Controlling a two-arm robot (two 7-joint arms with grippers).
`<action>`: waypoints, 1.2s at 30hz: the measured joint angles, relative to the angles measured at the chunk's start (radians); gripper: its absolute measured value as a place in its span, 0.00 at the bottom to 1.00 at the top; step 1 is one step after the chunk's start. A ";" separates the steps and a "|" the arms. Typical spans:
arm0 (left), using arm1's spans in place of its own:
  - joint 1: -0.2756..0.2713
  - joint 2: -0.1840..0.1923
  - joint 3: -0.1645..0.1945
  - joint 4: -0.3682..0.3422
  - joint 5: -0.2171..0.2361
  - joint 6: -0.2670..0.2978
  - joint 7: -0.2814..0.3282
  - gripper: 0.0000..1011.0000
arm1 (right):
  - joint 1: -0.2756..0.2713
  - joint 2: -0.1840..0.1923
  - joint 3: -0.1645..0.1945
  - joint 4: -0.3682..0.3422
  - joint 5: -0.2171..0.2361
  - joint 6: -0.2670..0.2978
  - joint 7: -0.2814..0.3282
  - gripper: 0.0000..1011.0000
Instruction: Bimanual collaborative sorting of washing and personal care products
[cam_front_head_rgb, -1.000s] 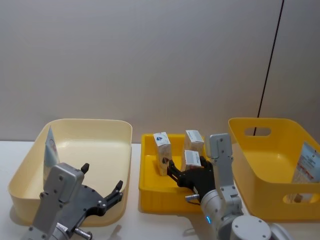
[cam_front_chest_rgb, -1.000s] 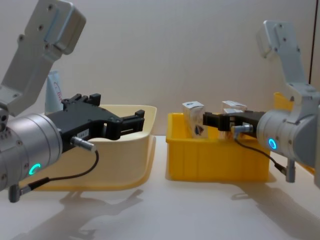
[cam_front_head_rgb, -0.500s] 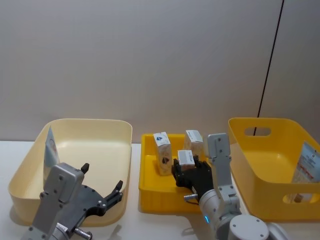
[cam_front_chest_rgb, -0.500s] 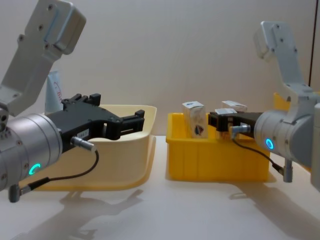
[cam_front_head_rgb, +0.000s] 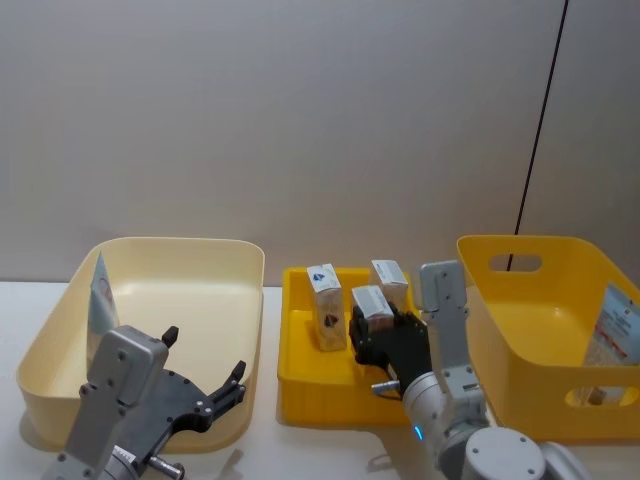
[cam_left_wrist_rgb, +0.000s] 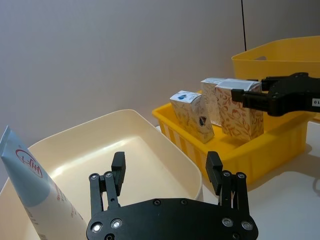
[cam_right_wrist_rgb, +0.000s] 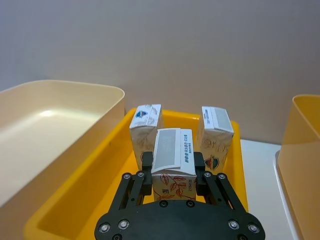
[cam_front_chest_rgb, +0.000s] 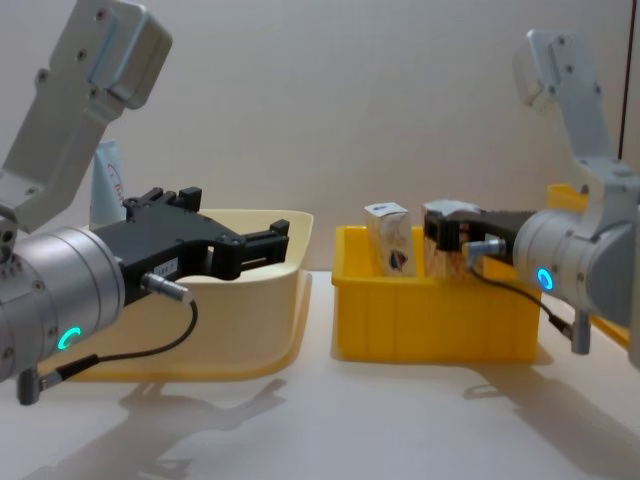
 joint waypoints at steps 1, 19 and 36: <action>0.000 0.000 0.000 0.000 0.000 0.000 0.000 0.99 | 0.000 0.001 0.000 -0.002 -0.001 -0.005 0.002 0.45; 0.000 0.000 0.000 0.000 0.000 0.000 0.000 0.99 | -0.007 0.044 0.031 -0.123 -0.021 -0.133 0.038 0.45; 0.000 0.000 0.000 0.000 0.000 0.000 0.000 0.99 | -0.050 0.101 0.124 -0.311 -0.042 -0.199 0.021 0.45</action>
